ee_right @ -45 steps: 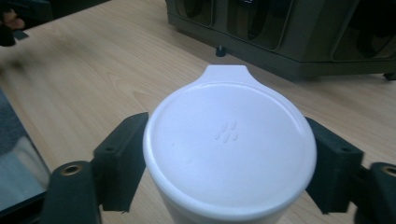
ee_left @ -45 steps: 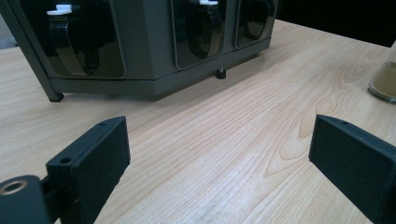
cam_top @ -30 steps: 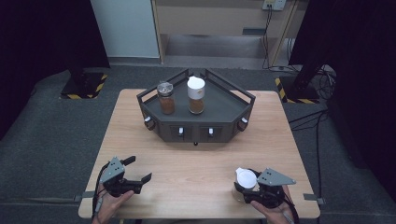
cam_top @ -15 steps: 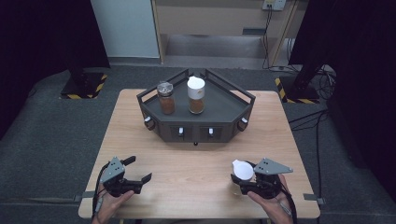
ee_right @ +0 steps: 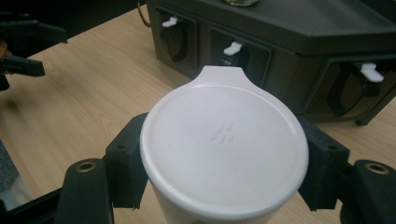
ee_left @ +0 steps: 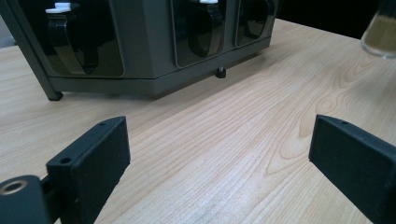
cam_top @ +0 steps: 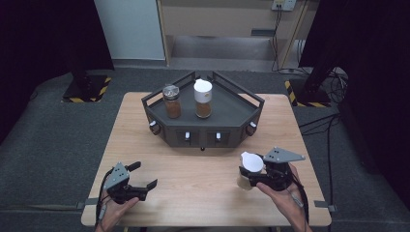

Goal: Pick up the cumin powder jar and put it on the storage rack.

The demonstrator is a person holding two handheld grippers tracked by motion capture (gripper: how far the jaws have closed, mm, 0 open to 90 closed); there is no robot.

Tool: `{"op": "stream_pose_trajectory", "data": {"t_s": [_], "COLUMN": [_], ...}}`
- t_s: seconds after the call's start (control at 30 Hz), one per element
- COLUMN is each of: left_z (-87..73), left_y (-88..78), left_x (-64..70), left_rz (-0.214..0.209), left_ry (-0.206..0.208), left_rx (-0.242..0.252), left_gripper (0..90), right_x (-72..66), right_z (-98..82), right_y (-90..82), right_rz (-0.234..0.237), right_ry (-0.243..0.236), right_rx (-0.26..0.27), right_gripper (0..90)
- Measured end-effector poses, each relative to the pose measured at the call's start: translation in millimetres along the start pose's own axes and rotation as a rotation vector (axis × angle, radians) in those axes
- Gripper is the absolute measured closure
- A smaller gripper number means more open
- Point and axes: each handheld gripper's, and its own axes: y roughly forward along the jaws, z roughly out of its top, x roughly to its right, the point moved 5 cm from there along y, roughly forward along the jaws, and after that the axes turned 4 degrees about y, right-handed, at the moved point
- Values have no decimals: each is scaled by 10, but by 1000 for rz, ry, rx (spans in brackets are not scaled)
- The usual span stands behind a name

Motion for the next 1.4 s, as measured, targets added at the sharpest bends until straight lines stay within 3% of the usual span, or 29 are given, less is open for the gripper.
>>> {"op": "stream_pose_trajectory", "data": {"t_s": [0.37, 0.63, 0.97, 1.4], "left_z": [0, 0, -2, 0], "left_y": [-2, -5, -3, -2], "left_x": [0, -1, -4, -3], "left_rz": [2, 3, 1, 2], "left_ry": [0, -1, -1, 0], "left_rx": [1, 1, 1, -2], "left_gripper": [42, 42, 42, 43], "right_x": [77, 135, 233, 246], "right_z": [407, 742, 1135, 1546], "right_y": [-5, 25, 170, 425], "right_rz": [-7, -40, -94, -146], "right_ry": [4, -8, 12, 10], "right_rx": [-28, -12, -3, 9], "right_gripper": [309, 309, 309, 309]}}
